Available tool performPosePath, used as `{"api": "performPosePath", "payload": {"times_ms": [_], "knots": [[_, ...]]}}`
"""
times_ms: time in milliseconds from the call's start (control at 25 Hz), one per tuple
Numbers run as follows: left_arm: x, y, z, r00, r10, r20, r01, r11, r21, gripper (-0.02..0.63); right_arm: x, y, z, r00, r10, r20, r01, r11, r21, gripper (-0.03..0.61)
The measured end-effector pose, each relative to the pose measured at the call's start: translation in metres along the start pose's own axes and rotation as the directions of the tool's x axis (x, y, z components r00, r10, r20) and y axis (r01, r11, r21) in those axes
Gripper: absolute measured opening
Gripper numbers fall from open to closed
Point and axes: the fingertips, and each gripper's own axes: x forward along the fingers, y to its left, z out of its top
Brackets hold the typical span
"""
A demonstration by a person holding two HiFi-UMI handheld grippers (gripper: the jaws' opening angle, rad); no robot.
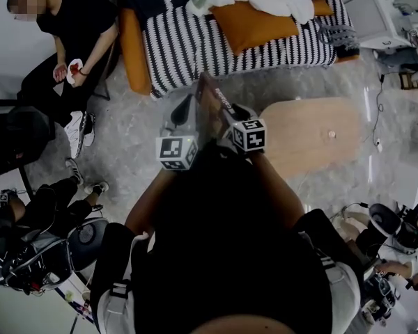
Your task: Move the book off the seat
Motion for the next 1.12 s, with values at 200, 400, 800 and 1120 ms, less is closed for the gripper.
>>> {"api": "performPosePath", "payload": {"times_ms": [200,400,800,1120], "knots": [[-0.007,0.002,-0.009,1.000,0.003,0.004,-0.003,1.000,-0.013,0.005,0.003,0.005,-0.007,1.000,0.001,0.002,-0.001,1.000,-0.011,0.153],[-0.014,0.004,-0.009,1.000,-0.003,0.004,0.003,1.000,-0.017,0.006,0.000,0.010,-0.007,1.000,-0.007,0.001,0.007,1.000,-0.013,0.153],[-0.022,0.026,-0.038,0.995,-0.097,-0.022,0.096,0.994,-0.049,0.005,0.014,0.026,-0.024,0.997,-0.080,0.010,0.080,0.997,0.018,0.153],[-0.014,0.003,-0.036,0.985,-0.168,-0.047,0.166,0.985,-0.057,0.005,-0.012,0.010,-0.024,0.991,-0.136,0.005,0.135,0.990,0.050,0.153]]}}
